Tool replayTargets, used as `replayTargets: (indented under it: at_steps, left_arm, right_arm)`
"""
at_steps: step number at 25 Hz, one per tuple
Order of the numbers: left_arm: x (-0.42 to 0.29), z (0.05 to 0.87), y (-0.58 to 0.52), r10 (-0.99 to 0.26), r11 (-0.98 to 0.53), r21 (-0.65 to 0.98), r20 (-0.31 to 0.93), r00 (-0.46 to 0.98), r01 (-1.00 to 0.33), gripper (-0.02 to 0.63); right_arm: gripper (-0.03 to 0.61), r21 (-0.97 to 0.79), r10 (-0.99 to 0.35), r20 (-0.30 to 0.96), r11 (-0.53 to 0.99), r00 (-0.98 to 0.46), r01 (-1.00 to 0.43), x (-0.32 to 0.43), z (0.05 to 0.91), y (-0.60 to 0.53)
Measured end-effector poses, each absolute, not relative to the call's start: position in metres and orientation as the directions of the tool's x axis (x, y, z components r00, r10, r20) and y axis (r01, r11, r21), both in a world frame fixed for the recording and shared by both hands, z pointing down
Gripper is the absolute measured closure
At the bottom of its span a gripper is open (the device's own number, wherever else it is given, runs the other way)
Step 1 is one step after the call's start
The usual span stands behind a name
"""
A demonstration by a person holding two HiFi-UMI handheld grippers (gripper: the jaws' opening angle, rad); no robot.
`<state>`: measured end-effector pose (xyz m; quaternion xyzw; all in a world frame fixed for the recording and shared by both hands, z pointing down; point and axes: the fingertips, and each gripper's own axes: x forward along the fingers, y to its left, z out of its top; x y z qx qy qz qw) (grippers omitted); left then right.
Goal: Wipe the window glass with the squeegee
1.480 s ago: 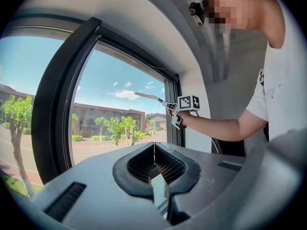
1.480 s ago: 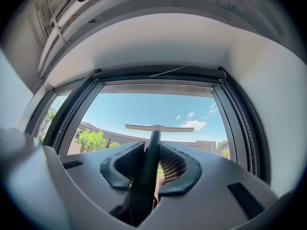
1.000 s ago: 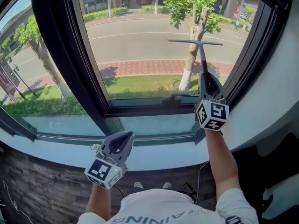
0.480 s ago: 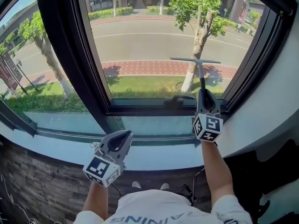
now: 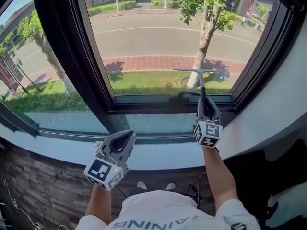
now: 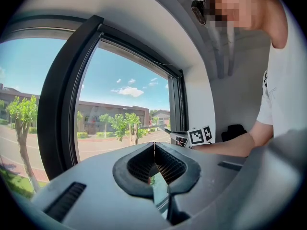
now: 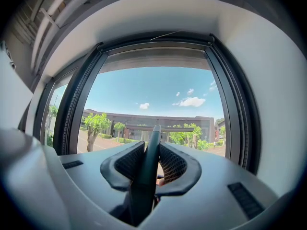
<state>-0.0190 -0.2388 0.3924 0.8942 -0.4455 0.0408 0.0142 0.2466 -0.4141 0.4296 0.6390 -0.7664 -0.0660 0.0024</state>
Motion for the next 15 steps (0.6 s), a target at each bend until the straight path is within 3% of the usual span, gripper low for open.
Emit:
replayTargets:
  at_steps: [15]
  left_arm:
    - [-0.013, 0.413, -0.242, -0.793, -0.601, -0.004, 0.125, 0.596, -0.799, 0.595]
  right_arm:
    - [0.479, 0.091, -0.983, -0.005, 0.183, -0.184, -0.979, 0.252, 0.499, -0.415]
